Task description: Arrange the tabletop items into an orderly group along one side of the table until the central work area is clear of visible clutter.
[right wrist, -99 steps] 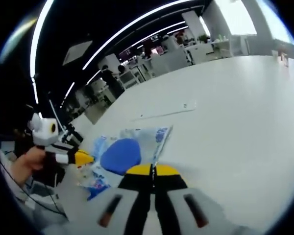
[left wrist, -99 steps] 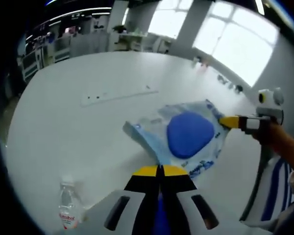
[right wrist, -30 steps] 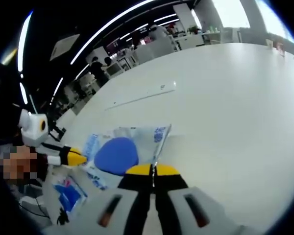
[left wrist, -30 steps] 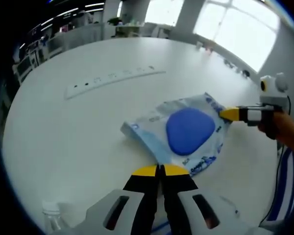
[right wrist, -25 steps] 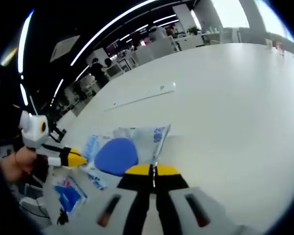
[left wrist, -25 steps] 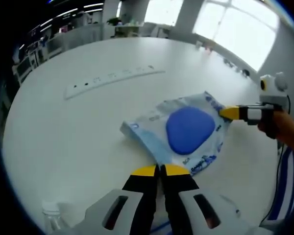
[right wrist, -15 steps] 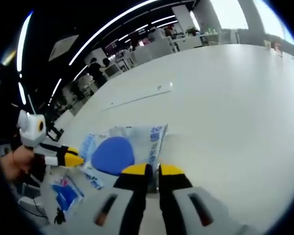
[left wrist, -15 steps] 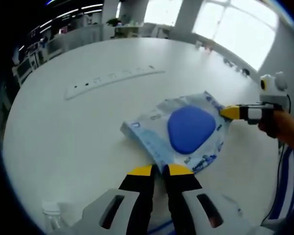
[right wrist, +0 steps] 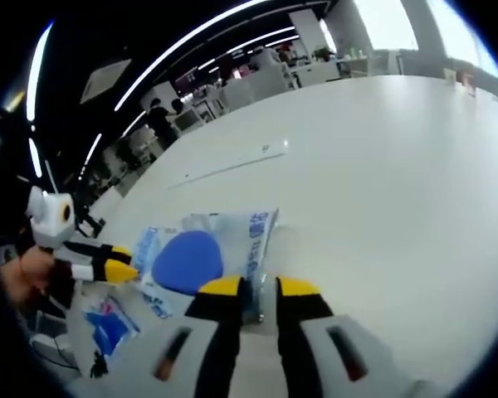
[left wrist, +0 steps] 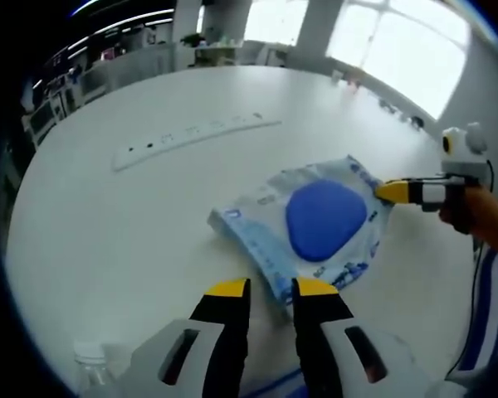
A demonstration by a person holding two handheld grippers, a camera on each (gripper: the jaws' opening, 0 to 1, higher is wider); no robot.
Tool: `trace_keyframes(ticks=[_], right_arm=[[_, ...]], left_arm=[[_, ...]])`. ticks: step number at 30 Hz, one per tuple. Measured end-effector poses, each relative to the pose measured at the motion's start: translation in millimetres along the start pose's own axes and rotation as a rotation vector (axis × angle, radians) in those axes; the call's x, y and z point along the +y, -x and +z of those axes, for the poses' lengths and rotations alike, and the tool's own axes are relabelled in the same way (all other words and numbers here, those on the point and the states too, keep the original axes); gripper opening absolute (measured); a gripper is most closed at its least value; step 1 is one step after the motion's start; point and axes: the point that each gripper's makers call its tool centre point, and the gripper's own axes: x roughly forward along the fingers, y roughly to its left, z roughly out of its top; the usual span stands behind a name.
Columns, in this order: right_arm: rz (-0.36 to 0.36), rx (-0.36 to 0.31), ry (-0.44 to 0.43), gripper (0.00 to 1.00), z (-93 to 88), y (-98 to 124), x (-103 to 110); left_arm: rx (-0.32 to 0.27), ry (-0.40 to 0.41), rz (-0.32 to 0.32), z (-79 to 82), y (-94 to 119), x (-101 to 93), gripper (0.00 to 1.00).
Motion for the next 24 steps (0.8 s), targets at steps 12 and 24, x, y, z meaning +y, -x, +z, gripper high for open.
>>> trace_keyframes(ticks=[12,24], right_arm=[[-0.01,-0.02,-0.011,0.18,5.0,5,-3],[-0.012,-0.036,-0.001,0.2,9.6,11,0]], left_arm=[[-0.043,0.004,-0.013,9.9,8,1.4,0.32],[-0.104,0.02,-0.029,24.2,21,5.8,0.48]])
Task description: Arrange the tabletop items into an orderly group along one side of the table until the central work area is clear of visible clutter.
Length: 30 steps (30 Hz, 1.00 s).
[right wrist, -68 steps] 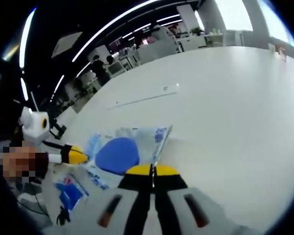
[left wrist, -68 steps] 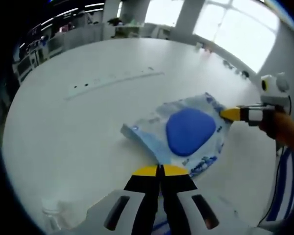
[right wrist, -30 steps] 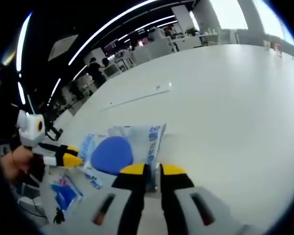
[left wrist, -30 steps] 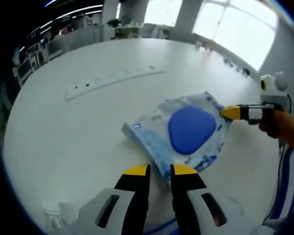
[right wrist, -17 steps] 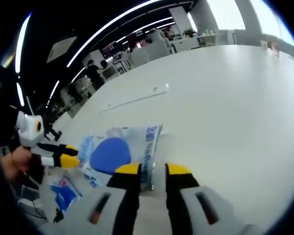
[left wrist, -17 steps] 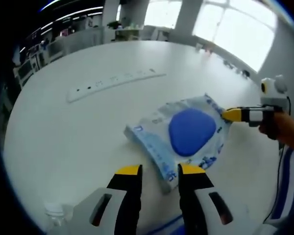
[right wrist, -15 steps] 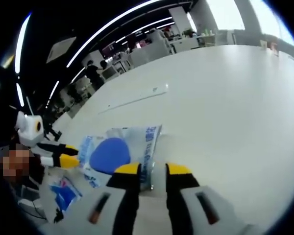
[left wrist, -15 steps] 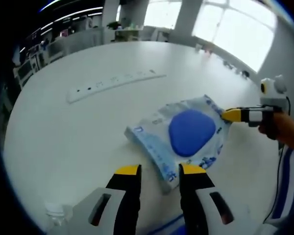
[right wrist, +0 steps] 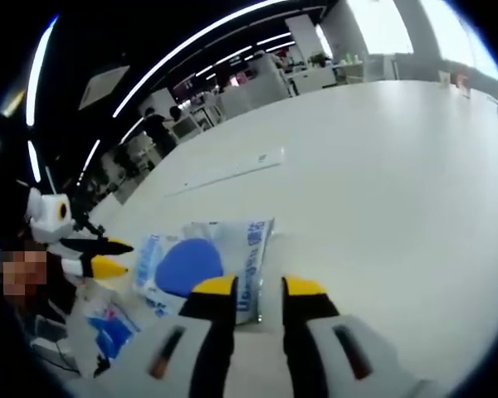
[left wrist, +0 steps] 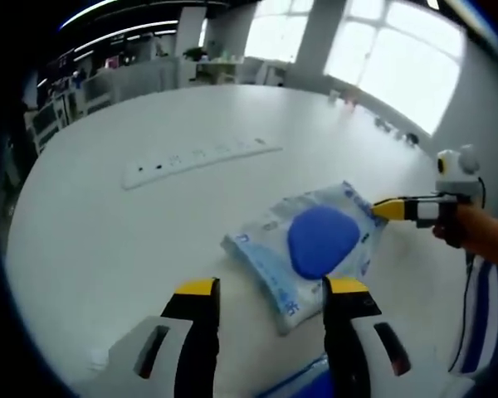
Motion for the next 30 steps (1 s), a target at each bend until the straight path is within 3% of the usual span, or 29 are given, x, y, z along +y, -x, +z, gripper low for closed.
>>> trace_keyframes(ticks=[6,22,30], right_arm=[[-0.004,-0.016,-0.005,0.22,4.2,3,0],[-0.001,-0.022,0.018,0.32,8.3,7,4],[0.013,-0.03,0.037,0.41,12.4,8,9]], left_arm=[[-0.021,-0.006,0.0,5.5,4,0.7,0.55],[-0.049,-0.021,-0.009,12.2,12,0.4,0.61],[-0.054,-0.029,-0.018,13.8,15,-2.1,0.68]])
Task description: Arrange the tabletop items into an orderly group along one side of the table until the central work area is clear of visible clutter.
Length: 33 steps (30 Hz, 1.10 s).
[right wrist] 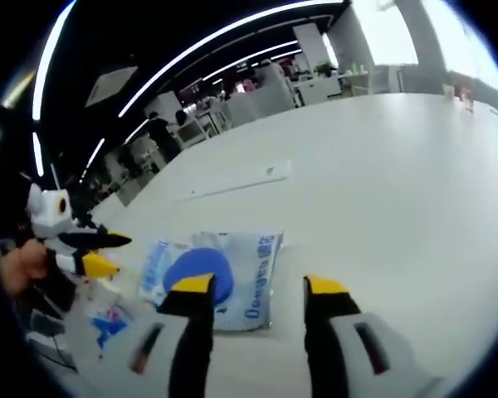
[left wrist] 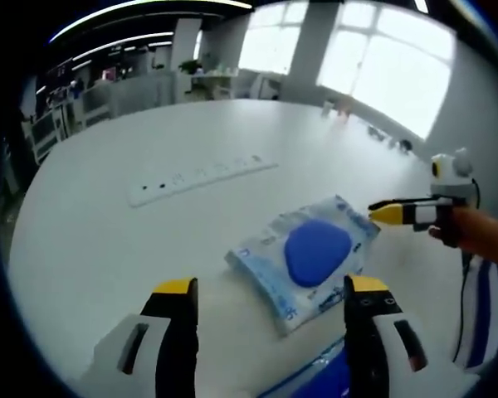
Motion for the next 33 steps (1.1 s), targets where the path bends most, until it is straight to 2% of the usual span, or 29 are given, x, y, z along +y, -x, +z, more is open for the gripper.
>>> trace_keyframes(ticks=[14,20,33], right_arm=[[0.007,-0.03,0.007,0.58,10.2,8,11],[0.014,-0.046,0.011,0.59,18.3,13,19],[0.029,-0.048,0.046,0.58,22.1,23,39]], left_arm=[[-0.012,-0.003,0.001,3.3,12,0.5,0.78],[-0.019,-0.009,0.008,5.3,23,3.0,0.8],[-0.039,-0.023,0.021,6.6,46,5.5,0.8]])
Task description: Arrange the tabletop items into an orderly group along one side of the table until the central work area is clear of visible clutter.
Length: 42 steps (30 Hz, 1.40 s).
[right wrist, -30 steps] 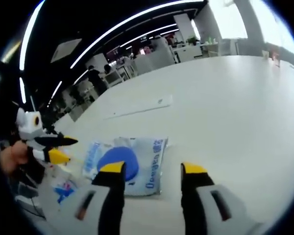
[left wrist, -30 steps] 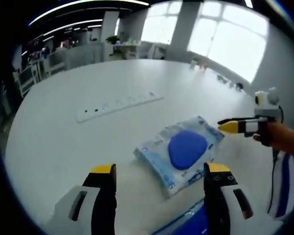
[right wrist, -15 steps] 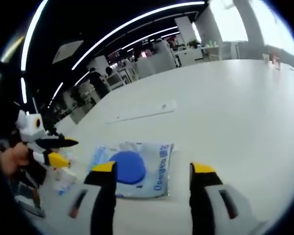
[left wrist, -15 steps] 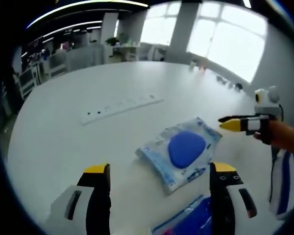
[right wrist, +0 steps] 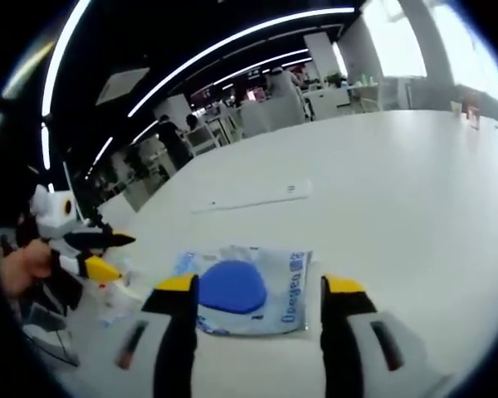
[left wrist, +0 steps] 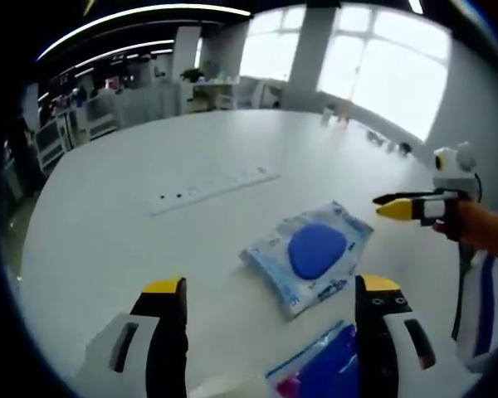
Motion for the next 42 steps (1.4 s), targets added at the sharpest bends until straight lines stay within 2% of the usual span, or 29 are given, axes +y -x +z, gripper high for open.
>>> trace_keyframes(ticks=[10,33,42], right_arm=[[0.02,-0.014,0.024,0.57,5.8,9,24],[0.083,0.015,0.057,0.57,-15.8,30,87],[0.089,0.026,0.067,0.57,-25.7,41,101]], left_arm=[[-0.015,0.004,0.011,-2.9,21,-0.5,0.79],[-0.058,0.031,0.028,-16.7,68,-7.2,0.78],[-0.072,0.033,0.04,-22.7,88,-8.8,0.79]])
